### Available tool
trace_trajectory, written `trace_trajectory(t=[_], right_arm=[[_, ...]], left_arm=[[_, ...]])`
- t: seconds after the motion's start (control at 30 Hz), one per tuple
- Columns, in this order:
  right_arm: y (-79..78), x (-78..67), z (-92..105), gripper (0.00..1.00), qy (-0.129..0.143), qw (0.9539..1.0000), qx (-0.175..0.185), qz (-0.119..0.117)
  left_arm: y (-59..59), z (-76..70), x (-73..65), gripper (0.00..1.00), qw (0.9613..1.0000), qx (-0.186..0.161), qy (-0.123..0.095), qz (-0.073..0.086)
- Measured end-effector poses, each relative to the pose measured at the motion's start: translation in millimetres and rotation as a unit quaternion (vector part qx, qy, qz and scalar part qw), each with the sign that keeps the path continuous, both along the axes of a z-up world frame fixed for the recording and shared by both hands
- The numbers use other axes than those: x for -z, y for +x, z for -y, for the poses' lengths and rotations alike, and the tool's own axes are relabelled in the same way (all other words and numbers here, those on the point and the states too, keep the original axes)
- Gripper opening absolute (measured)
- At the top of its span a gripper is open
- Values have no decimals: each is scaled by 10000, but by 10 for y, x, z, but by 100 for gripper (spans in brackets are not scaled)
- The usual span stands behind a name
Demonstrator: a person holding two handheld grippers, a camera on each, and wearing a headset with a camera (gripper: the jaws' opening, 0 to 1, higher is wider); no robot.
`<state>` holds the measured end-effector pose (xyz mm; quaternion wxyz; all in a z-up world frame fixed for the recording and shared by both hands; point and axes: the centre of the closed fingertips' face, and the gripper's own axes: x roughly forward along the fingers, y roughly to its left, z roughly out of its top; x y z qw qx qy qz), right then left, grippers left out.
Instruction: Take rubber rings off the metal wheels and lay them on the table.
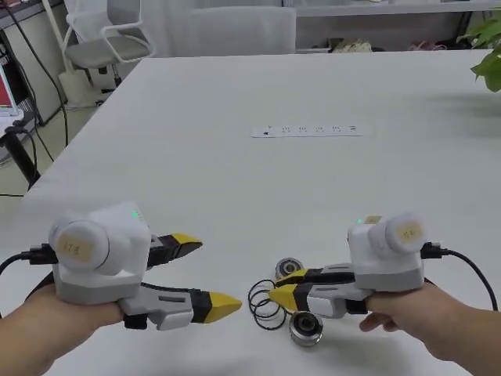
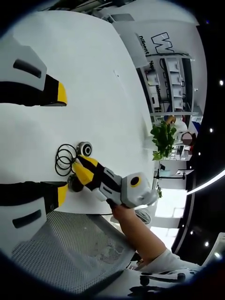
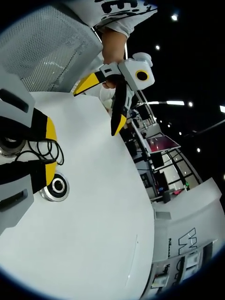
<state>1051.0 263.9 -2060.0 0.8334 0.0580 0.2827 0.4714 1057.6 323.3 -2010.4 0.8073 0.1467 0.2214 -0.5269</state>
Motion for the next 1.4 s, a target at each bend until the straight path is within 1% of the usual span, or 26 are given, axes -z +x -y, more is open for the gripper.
trace_trajectory(t=[0.27,0.53,0.6,0.77,0.93,1.0,1.23,1.4], right_arm=[[4,-39,3,13,53,10000,9,10],[29,-127,29,15,130,9999,72,57],[38,-165,42,16,160,9998,113,78],[73,-232,89,18,239,9994,220,109],[95,-324,145,19,295,9989,311,186],[105,-371,171,20,321,9986,354,223],[112,-539,286,22,394,9973,492,376],[115,-598,376,28,449,9962,628,404]], left_arm=[[-11,-11,-15,62,10000,-21,-2,-11],[-3,-19,-33,62,10000,-42,0,-3],[6,-23,-40,62,10000,-58,-14,-9],[-6,-31,-58,62,10000,-38,3,-5],[-19,-40,-84,62,10000,-55,-24,-13],[-30,-42,-99,62,10000,-58,-35,-26],[-47,-50,-177,63,10000,-60,-66,7],[-43,-45,-231,63,9999,-66,-105,38]])
